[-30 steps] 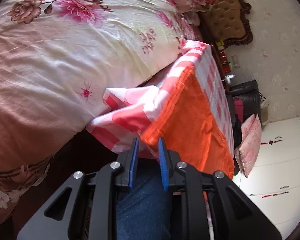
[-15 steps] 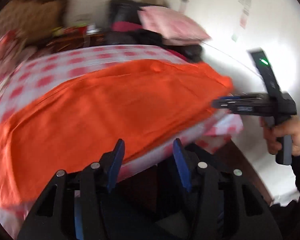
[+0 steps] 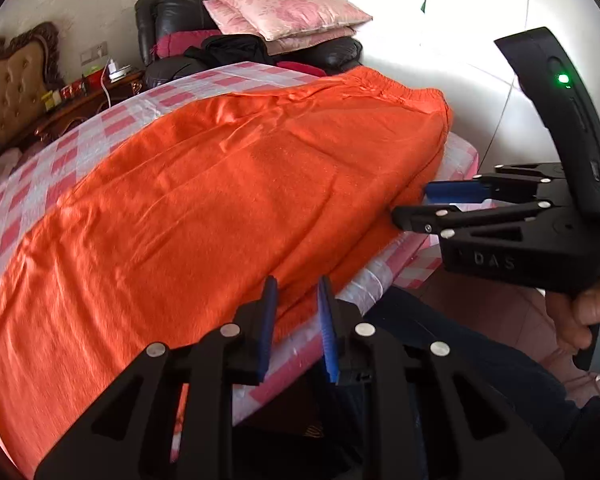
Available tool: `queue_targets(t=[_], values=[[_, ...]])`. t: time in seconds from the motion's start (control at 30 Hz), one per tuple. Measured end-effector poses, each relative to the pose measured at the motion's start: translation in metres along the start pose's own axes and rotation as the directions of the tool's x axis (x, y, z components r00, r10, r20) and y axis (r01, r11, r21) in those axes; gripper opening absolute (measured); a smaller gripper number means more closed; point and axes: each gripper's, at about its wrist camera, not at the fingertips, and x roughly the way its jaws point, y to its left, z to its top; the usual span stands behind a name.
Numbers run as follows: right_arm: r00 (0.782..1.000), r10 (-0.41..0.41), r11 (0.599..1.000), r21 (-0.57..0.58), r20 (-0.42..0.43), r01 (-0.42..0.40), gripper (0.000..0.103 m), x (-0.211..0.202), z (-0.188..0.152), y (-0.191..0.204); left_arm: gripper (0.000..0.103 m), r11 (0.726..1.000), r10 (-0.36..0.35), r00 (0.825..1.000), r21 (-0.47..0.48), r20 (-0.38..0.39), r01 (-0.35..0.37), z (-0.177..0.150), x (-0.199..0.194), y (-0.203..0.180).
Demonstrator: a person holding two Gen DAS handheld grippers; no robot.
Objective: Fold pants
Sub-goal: 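Open both tools and lay the folded pants on the sheet, then close the left tool on the edge of the folded pants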
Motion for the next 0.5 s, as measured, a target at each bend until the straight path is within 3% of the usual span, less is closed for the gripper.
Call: queue_targets(t=[0.07, 0.13, 0.5], values=[[1.0, 0.005, 1.0, 0.019, 0.005, -0.005, 0.053, 0.0, 0.0, -0.005, 0.018, 0.999, 0.028, 1.0, 0.044, -0.011, -0.027, 0.003, 0.004, -0.005], [1.0, 0.017, 1.0, 0.022, 0.011, -0.017, 0.053, 0.0, -0.001, -0.008, 0.002, 0.999, 0.016, 1.0, 0.041, -0.017, -0.016, 0.007, 0.005, -0.005], [1.0, 0.017, 0.999, 0.031, 0.025, -0.018, 0.054, -0.001, -0.002, -0.009, 0.0, 0.999, -0.041, 0.998, 0.033, 0.047, 0.04, 0.006, -0.029, -0.007]])
